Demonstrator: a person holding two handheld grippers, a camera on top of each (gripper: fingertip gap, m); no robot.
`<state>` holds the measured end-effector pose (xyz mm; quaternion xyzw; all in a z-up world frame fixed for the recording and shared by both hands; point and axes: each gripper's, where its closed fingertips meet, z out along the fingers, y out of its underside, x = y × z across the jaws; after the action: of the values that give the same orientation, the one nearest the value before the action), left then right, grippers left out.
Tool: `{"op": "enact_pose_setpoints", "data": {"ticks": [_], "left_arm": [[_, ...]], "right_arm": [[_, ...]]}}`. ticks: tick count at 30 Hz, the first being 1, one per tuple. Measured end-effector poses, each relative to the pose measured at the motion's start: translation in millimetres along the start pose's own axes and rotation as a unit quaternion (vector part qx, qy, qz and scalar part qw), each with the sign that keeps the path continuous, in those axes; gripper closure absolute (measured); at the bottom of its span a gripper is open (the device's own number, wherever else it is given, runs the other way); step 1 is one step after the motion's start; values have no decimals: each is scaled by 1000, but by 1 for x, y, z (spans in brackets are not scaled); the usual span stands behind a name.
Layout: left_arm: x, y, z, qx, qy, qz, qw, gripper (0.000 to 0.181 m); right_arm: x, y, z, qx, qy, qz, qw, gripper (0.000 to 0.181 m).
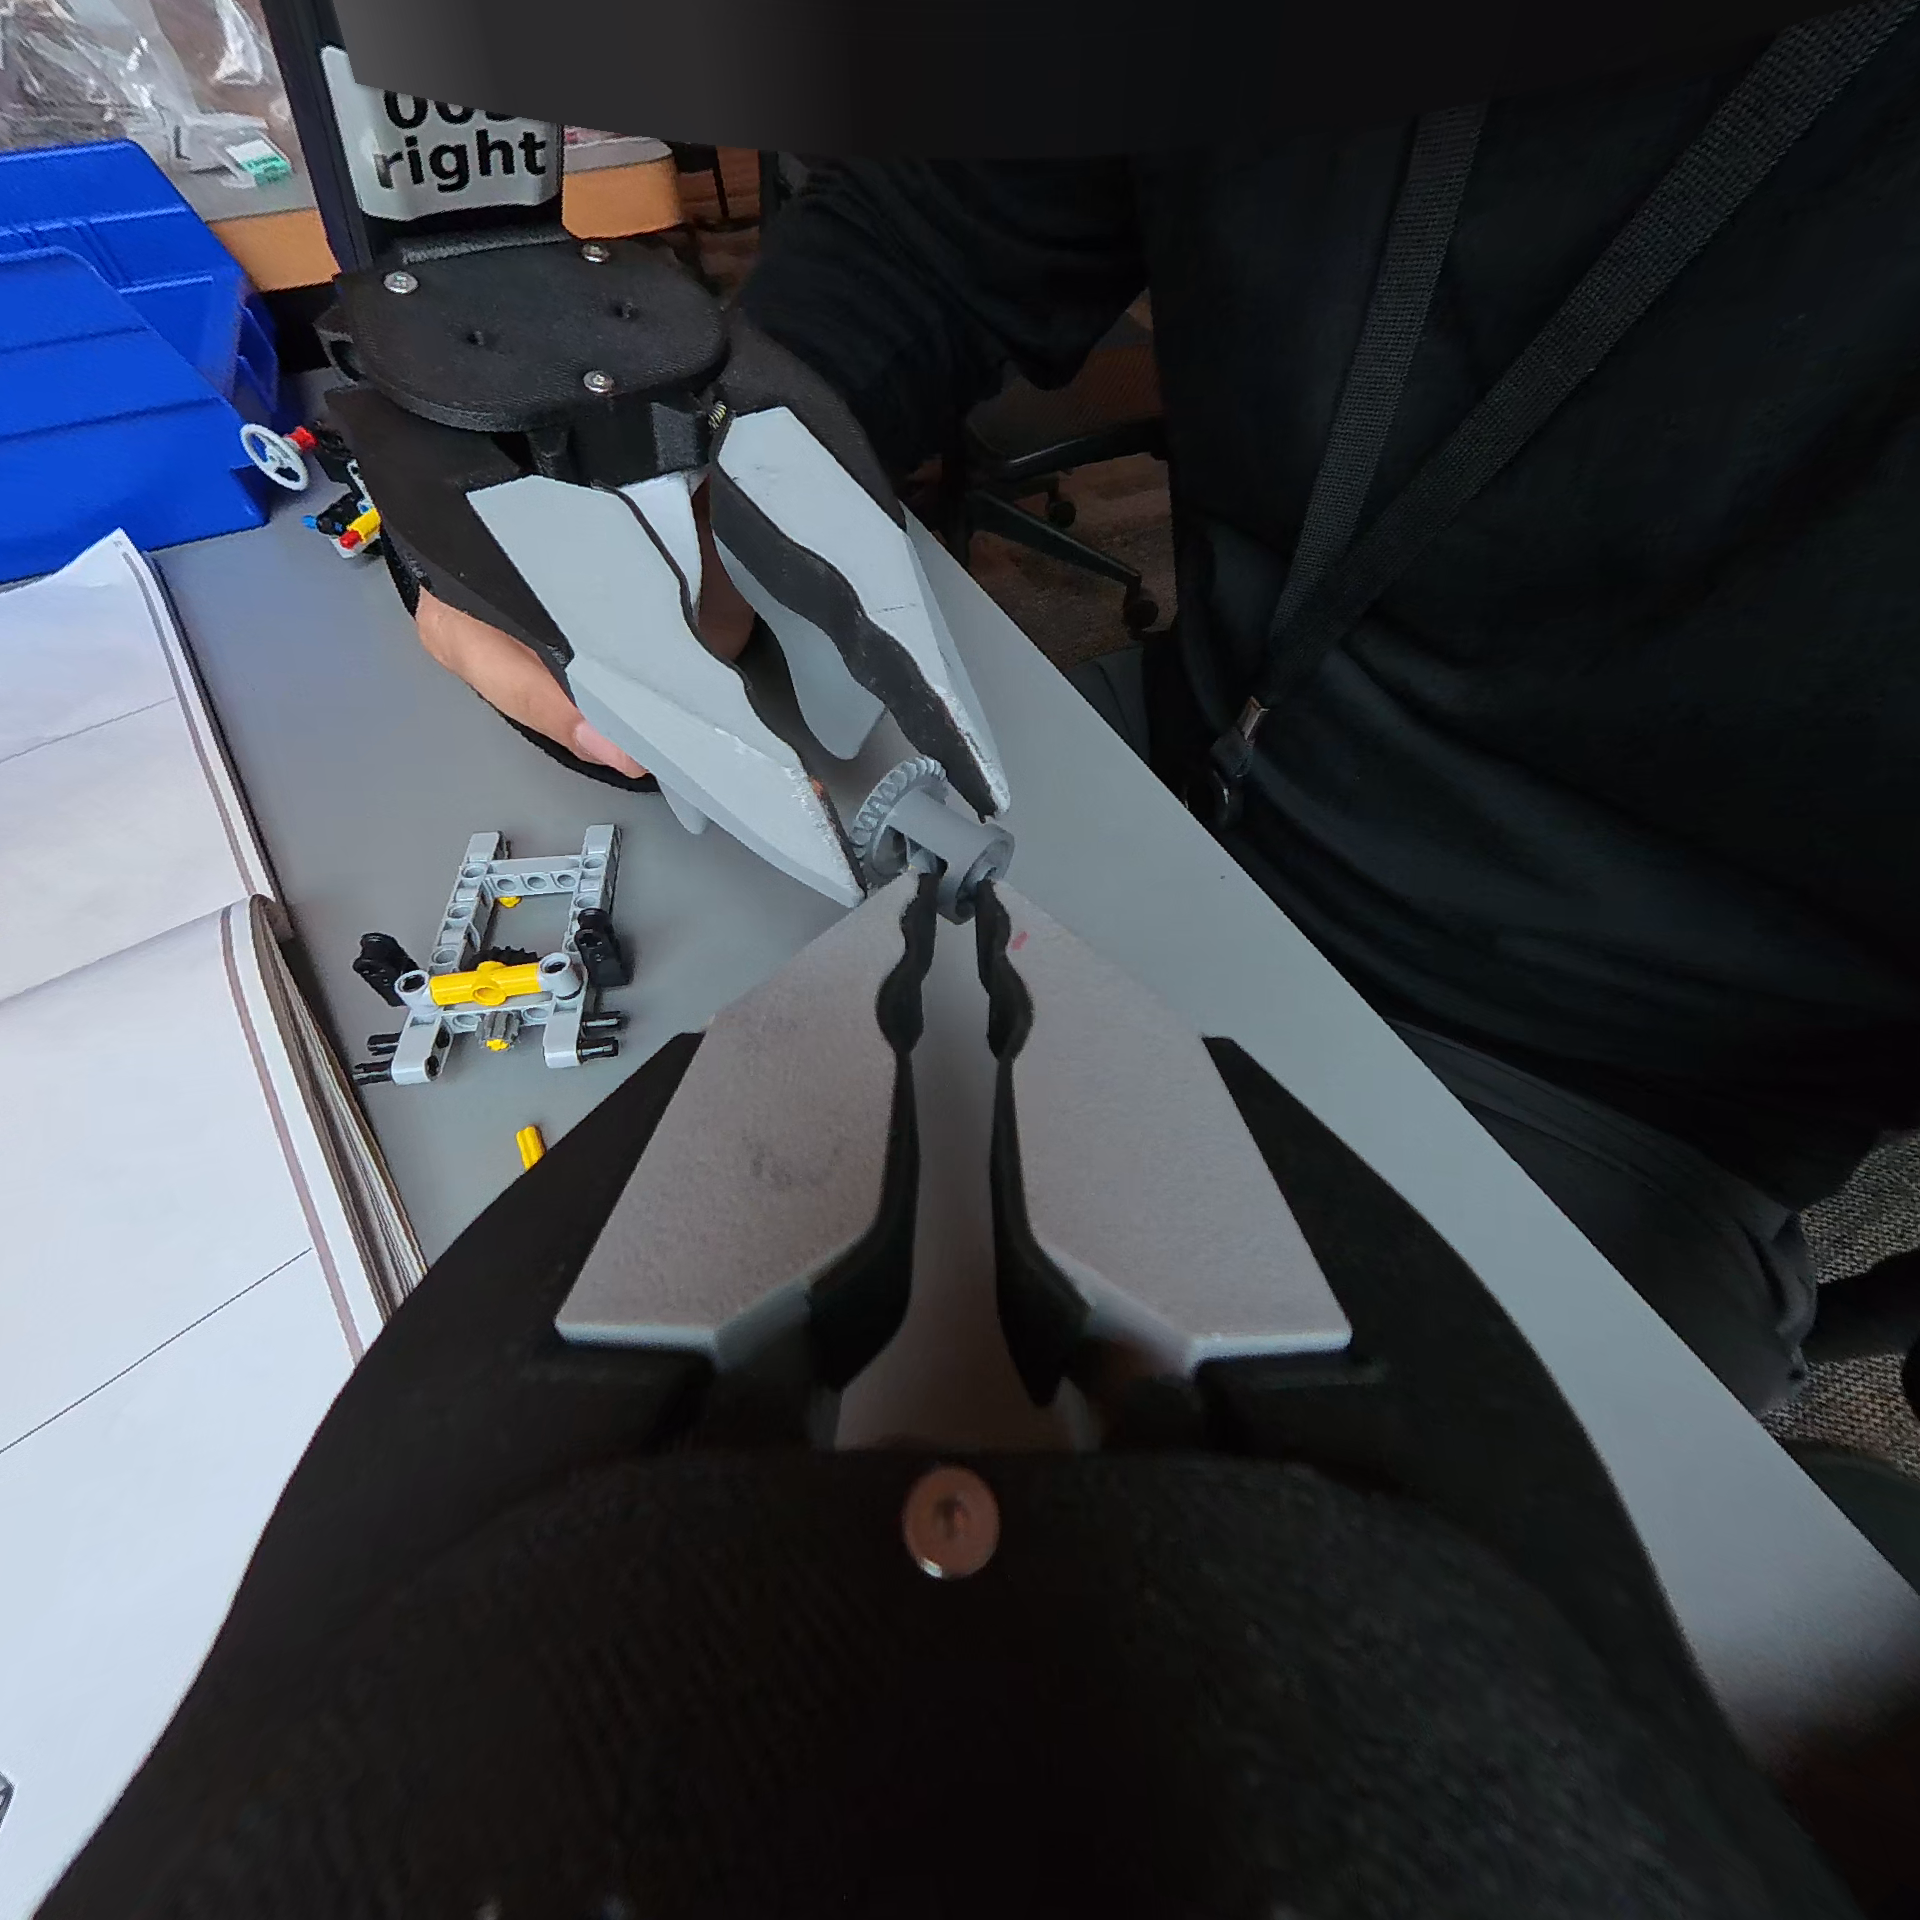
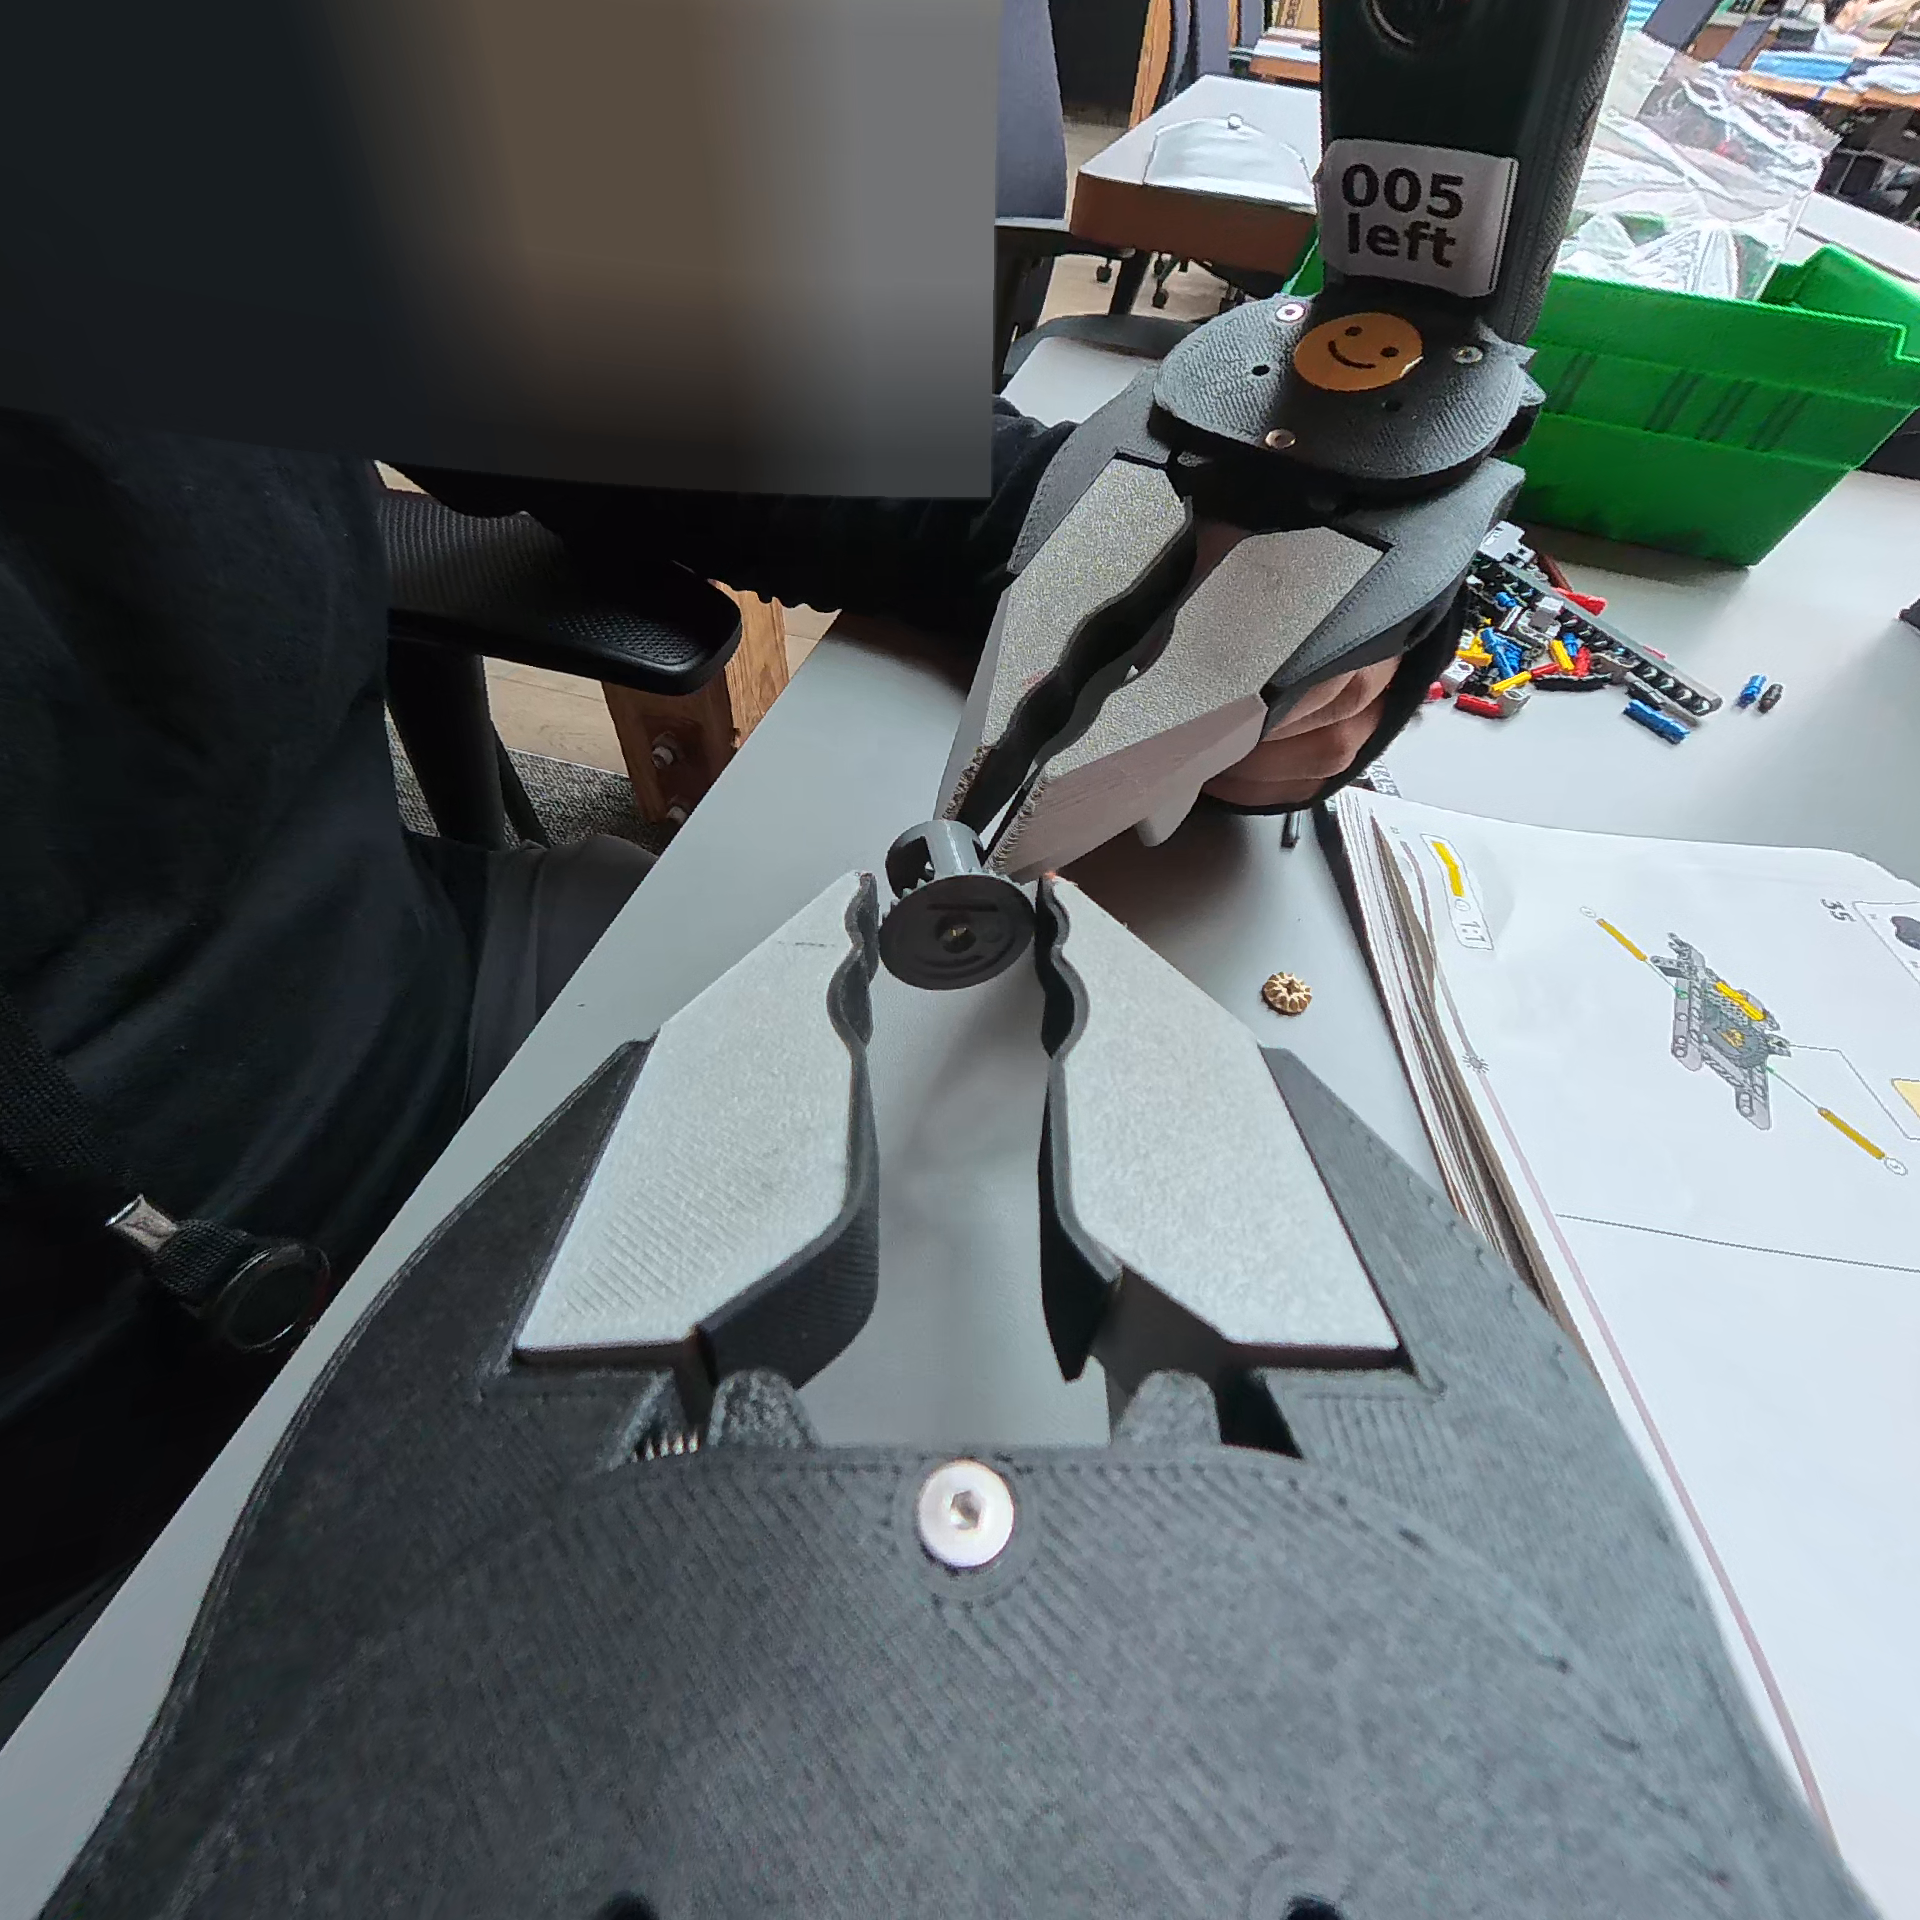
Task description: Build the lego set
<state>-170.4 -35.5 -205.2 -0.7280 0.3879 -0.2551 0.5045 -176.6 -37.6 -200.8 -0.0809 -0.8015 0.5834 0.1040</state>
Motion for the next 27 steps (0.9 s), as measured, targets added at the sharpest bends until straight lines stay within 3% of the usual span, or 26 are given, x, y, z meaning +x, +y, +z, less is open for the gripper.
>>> {"op": "enact_pose_setpoints", "data": {"ticks": [17,27], "left_arm": [[-1,1,0,-2,-2,-2,1000,177],[-18,2,-9,6,-46,-15,999,177]], "right_arm": [[1,1,0,-3,3,0,1000,155],[20,0,-11,9,44,14,999,155]]}}
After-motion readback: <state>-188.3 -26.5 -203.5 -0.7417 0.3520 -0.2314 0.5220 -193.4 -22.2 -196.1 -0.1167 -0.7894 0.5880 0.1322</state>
